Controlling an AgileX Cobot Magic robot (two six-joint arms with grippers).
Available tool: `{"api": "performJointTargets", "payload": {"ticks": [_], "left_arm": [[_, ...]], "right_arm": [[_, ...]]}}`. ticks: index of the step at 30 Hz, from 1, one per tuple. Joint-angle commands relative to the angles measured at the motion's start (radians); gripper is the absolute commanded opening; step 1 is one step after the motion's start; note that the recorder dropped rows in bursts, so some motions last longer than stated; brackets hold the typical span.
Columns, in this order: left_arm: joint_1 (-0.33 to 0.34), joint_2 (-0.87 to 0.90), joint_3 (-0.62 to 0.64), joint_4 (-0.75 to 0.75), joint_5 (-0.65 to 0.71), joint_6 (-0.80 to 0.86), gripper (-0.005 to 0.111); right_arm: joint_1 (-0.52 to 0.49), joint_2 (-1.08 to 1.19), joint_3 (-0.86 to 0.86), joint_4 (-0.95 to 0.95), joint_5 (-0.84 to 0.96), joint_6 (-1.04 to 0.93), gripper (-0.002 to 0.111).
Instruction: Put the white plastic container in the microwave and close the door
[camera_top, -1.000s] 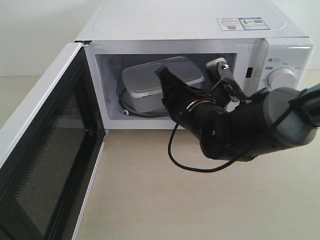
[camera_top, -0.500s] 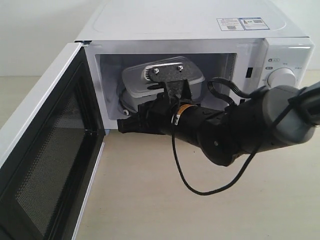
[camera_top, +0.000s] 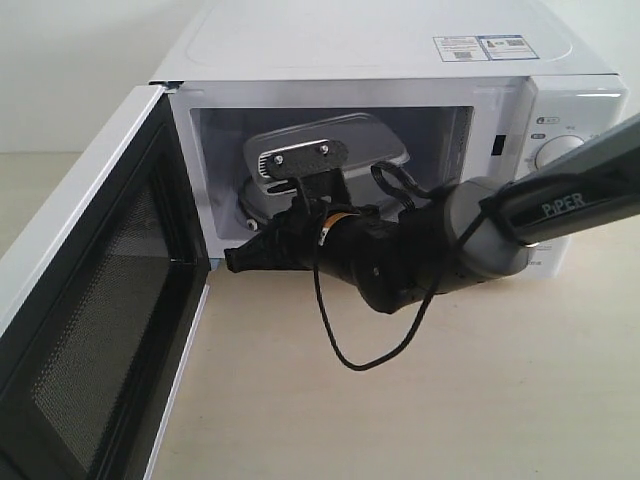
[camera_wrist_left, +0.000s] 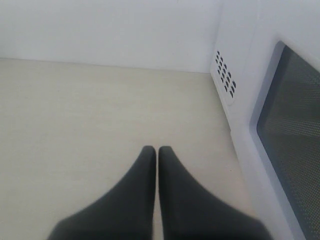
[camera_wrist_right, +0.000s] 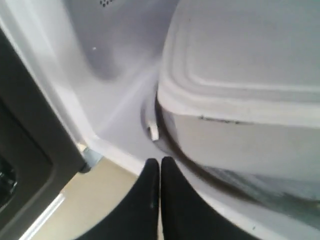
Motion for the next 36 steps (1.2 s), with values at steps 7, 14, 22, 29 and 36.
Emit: {"api": "performJointTargets", "payload": {"ticks": [7,14,22,29,36], "left_arm": [[-0.006,-0.003,0.004,0.000,-0.004,0.003,0.004],[-0.006,-0.003,0.004,0.000,-0.004,0.003,0.004],[-0.006,-0.003,0.004,0.000,-0.004,0.003,0.004],[-0.006,-0.003,0.004,0.000,-0.004,0.003,0.004],[-0.006,-0.003,0.004,0.000,-0.004,0.003,0.004]], "right_arm": [[-0.018,0.022,-0.068,0.160,-0.063,-0.150,0.000],[-0.025,0.031,-0.068,0.167,-0.063,-0.155,0.000],[-0.023,-0.016,-0.068,0.163,0.066,-0.160,0.000],[0.019,-0.107,-0.008,0.150,0.090,-0.174,0.000],[0.097,-0.194,0.138,0.153,0.016,-0.175,0.000]]}}
